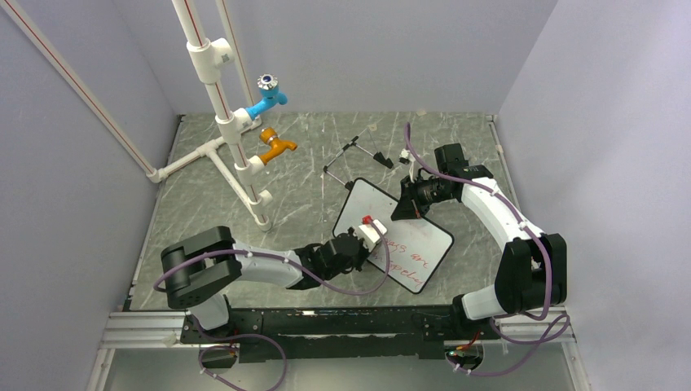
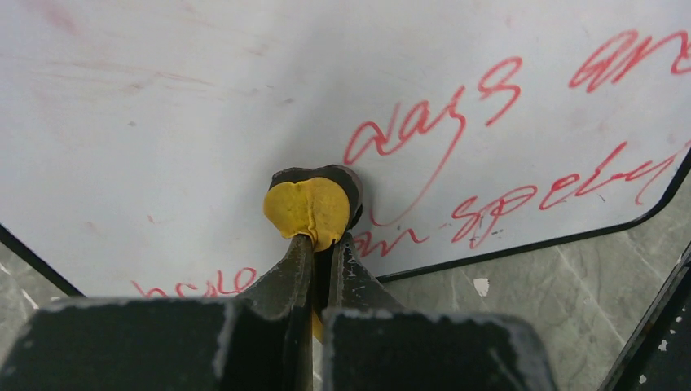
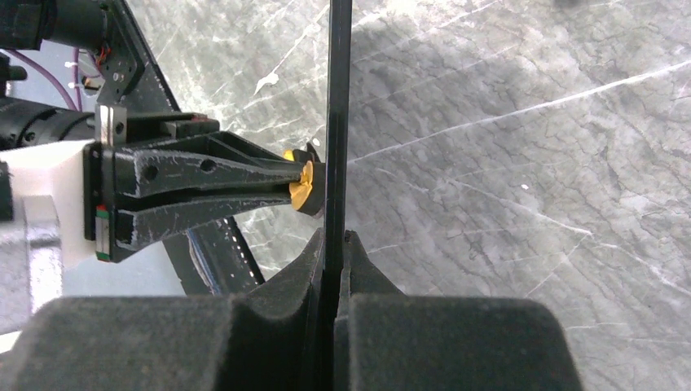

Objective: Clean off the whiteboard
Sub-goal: Erase the center of the board with the whiteboard.

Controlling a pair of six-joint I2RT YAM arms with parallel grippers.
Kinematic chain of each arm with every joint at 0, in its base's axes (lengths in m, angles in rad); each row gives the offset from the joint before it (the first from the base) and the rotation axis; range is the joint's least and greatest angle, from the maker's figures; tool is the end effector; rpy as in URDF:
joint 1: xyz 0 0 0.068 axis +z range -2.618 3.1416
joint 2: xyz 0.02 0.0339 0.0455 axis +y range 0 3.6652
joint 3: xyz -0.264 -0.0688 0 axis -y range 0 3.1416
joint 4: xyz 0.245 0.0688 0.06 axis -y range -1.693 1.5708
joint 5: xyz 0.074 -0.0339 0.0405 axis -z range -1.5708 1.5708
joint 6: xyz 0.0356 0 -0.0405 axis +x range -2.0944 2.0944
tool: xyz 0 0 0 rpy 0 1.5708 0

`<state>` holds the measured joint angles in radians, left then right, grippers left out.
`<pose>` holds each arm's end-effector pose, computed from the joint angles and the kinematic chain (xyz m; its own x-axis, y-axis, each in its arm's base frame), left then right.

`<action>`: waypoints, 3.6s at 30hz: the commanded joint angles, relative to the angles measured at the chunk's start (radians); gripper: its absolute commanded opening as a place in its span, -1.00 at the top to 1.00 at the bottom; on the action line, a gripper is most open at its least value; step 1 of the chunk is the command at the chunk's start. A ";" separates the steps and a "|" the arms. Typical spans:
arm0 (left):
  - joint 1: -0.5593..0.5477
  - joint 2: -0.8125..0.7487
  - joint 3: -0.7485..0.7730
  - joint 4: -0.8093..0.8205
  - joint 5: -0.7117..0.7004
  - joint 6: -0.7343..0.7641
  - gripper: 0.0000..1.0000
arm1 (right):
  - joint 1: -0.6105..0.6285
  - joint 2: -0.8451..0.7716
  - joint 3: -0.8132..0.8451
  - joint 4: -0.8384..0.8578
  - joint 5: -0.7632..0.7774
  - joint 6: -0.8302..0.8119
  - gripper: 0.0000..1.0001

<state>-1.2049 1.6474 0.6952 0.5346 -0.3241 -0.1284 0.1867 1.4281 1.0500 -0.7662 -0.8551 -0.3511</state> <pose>0.1285 -0.3038 0.1682 -0.2439 0.2974 -0.9231 0.7560 0.6544 0.0110 0.2629 0.0770 0.2515 -0.6926 -0.3605 -0.6247 -0.7101 0.4929 0.5028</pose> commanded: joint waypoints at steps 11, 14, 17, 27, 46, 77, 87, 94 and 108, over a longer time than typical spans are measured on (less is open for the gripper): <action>-0.030 0.030 0.039 0.030 0.001 0.058 1.00 | 0.038 0.012 -0.014 -0.004 -0.053 -0.171 1.00; -0.030 0.004 0.084 0.002 0.006 0.087 1.00 | 0.038 0.013 -0.012 -0.005 -0.055 -0.171 1.00; -0.030 -0.012 0.126 -0.020 0.009 0.115 1.00 | 0.038 0.013 -0.012 -0.005 -0.053 -0.171 1.00; -0.031 -0.055 0.233 -0.087 0.028 0.184 1.00 | 0.038 0.008 -0.011 -0.007 -0.053 -0.173 1.00; -0.093 0.060 0.072 -0.138 0.011 0.031 1.00 | 0.038 0.008 -0.013 -0.006 -0.054 -0.171 1.00; -0.001 -0.025 0.061 -0.044 -0.040 0.076 1.00 | 0.038 0.016 -0.013 -0.005 -0.053 -0.172 1.00; -0.111 0.057 -0.045 0.018 -0.086 -0.030 1.00 | 0.038 0.031 -0.011 -0.007 -0.048 -0.175 1.00; -0.077 0.036 0.034 -0.032 -0.108 0.030 1.00 | 0.038 0.031 -0.013 -0.007 -0.050 -0.175 1.00; 0.019 -0.036 0.056 -0.017 -0.041 0.045 1.00 | 0.038 0.024 -0.010 -0.010 -0.052 -0.178 1.00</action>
<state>-1.2465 1.6531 0.7395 0.4049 -0.2802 -0.0910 0.1925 1.4410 1.0550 -0.7994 -0.8764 -0.3889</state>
